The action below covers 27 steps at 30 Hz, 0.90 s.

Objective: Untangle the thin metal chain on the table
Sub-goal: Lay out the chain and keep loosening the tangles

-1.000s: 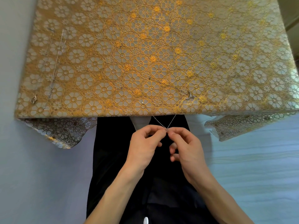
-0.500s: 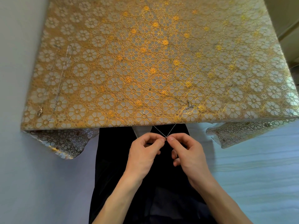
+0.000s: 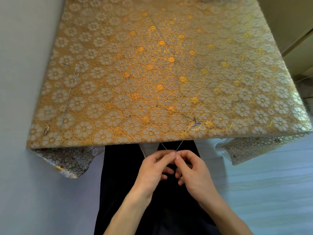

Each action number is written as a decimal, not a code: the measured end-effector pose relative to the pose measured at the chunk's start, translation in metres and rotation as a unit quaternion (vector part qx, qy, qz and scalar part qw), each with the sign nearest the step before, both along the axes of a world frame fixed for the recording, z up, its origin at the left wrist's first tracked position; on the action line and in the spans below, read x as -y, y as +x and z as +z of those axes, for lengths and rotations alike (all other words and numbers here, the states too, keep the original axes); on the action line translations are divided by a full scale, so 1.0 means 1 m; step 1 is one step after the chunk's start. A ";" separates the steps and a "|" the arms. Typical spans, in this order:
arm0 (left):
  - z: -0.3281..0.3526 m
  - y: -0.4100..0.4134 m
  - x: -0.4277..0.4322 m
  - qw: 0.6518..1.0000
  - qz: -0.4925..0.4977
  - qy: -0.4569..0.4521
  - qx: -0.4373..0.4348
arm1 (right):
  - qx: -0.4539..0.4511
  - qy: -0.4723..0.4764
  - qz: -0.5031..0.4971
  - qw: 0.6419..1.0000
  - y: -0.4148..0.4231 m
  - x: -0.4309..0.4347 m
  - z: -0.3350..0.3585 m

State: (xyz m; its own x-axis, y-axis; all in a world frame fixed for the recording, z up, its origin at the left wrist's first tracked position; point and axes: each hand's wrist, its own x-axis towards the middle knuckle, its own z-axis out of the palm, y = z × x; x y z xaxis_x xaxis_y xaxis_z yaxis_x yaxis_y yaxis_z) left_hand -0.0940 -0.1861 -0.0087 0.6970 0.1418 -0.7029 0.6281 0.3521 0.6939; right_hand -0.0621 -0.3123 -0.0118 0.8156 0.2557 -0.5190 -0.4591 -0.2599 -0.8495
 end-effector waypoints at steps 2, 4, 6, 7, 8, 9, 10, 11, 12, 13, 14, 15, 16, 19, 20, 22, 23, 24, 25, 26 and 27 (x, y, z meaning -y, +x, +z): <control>-0.001 -0.001 -0.001 0.999 -0.009 0.038 0.001 | 0.010 -0.020 -0.001 1.000 0.000 0.001 0.000; -0.002 -0.001 -0.004 0.998 0.000 0.066 0.008 | 0.026 -0.038 -0.001 0.999 0.000 0.003 0.000; -0.004 -0.001 -0.005 0.995 -0.002 0.096 0.024 | 0.040 -0.053 0.002 0.998 -0.001 0.005 0.000; -0.004 -0.001 -0.005 0.993 -0.006 0.110 0.033 | 0.043 -0.057 0.003 0.997 -0.001 0.005 -0.001; -0.005 -0.001 -0.005 0.992 -0.012 0.122 0.038 | 0.044 -0.058 0.002 0.997 -0.001 0.005 0.000; -0.007 -0.002 -0.004 0.990 -0.015 0.131 0.041 | 0.044 -0.060 0.001 0.997 -0.001 0.005 0.000; -0.008 -0.002 -0.003 0.990 -0.018 0.136 0.041 | 0.044 -0.060 0.001 0.997 -0.001 0.004 0.001; -0.008 -0.003 -0.002 0.990 -0.018 0.133 0.042 | 0.043 -0.058 0.000 0.997 0.000 0.004 0.001; -0.008 -0.003 -0.001 0.991 -0.015 0.123 0.040 | 0.039 -0.055 -0.001 0.998 0.000 0.003 0.002; -0.009 -0.003 0.001 0.993 -0.009 0.108 0.036 | 0.034 -0.050 -0.003 0.998 0.000 0.002 0.003; -0.010 -0.003 0.003 0.995 -0.002 0.095 0.029 | 0.027 -0.046 -0.005 0.999 0.000 0.000 0.004; -0.010 -0.003 0.005 0.996 0.008 0.087 0.022 | 0.020 -0.044 -0.008 0.999 0.000 -0.001 0.005; -0.011 -0.003 0.007 0.997 0.018 0.076 0.015 | 0.010 -0.040 -0.012 0.999 0.000 -0.001 0.005; -0.012 -0.005 0.013 0.998 0.053 -0.021 0.017 | -0.056 0.011 -0.044 0.997 0.000 -0.002 0.007; -0.012 -0.006 0.015 0.995 0.068 -0.062 0.022 | -0.085 0.039 -0.058 0.994 0.000 -0.003 0.008; -0.011 -0.006 0.019 0.988 0.094 -0.114 0.032 | -0.117 0.073 -0.076 0.988 -0.001 -0.004 0.009; -0.010 -0.005 0.020 0.987 0.099 -0.118 0.034 | -0.117 0.073 -0.082 0.987 -0.001 -0.005 0.009; -0.011 -0.005 0.020 0.990 0.095 -0.103 0.035 | -0.108 0.066 -0.086 0.988 -0.001 -0.004 0.008; -0.011 -0.005 0.021 0.993 0.085 -0.074 0.036 | -0.092 0.056 -0.087 0.990 -0.001 -0.003 0.008; -0.010 -0.005 0.020 0.996 0.074 -0.040 0.037 | -0.073 0.049 -0.087 0.992 0.000 -0.001 0.007; -0.009 -0.005 0.020 0.997 0.066 -0.011 0.038 | -0.056 0.044 -0.084 0.994 0.000 0.001 0.008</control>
